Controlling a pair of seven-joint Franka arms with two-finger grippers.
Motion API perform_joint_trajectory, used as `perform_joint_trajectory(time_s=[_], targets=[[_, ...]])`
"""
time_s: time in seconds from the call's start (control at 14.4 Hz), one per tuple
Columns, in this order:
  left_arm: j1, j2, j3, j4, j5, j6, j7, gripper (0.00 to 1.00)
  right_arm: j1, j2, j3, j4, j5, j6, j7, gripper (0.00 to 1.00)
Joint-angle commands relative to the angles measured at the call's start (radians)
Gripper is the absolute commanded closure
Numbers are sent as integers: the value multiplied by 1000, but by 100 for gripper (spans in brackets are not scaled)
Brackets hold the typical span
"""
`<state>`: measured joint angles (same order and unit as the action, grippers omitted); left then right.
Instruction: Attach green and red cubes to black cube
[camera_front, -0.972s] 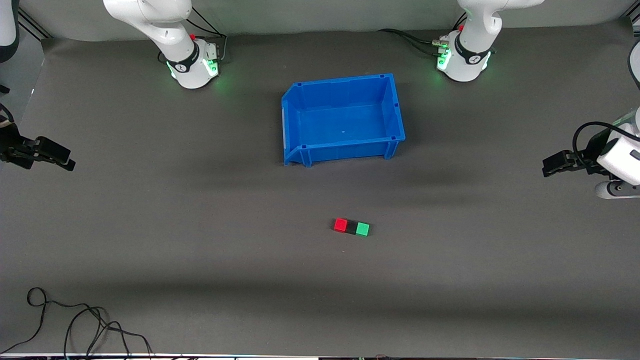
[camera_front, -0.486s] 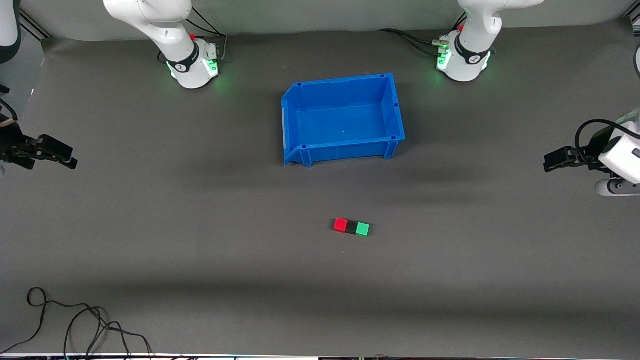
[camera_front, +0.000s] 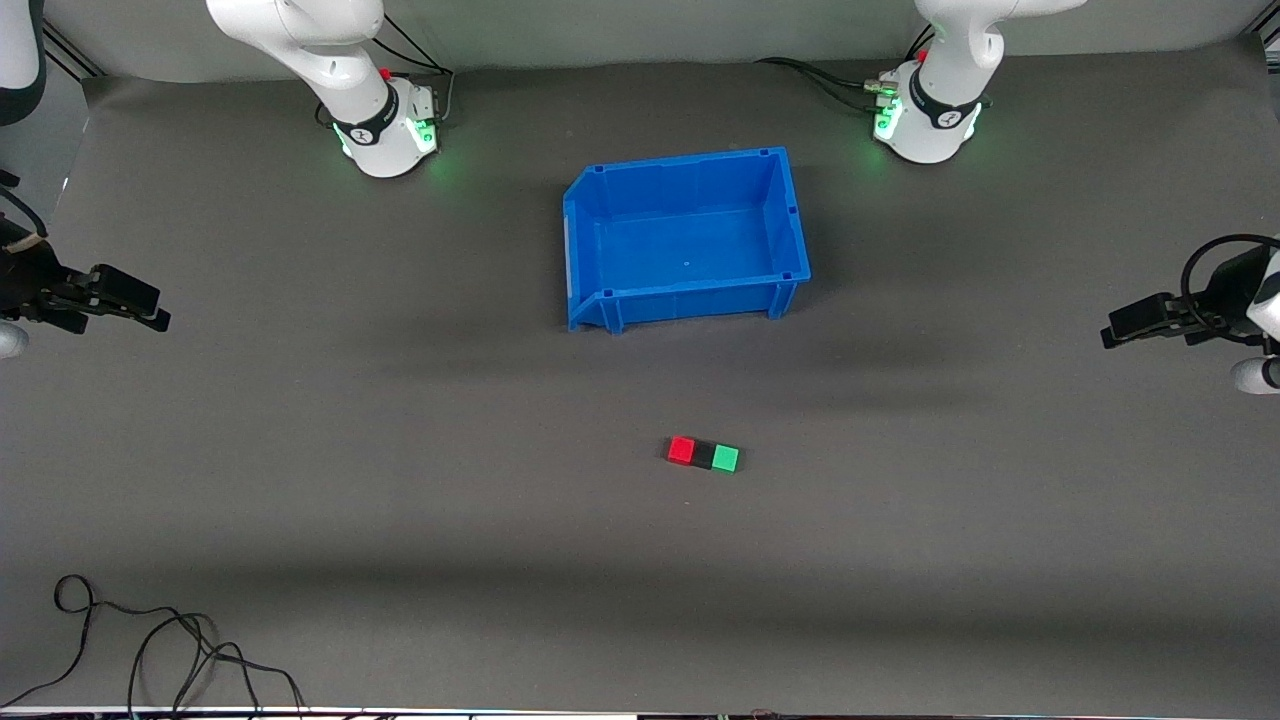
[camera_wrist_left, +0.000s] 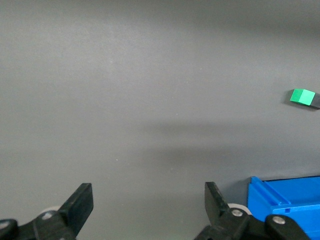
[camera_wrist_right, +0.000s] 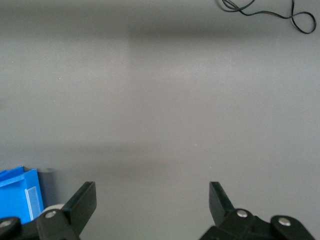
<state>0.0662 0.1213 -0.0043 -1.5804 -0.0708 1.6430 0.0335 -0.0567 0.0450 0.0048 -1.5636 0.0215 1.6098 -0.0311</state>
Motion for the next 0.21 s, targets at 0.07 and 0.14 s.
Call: perform_joint_trajectory(time_s=[0.07,0.14], targets=[[-9,15,-8,23,22,-2,10,1,3,-16,-5,-16,21,-1,-18,0],[-14,15,-11,23,32,0,6,1,3,-17,-5,-16,21,-1,-18,0]])
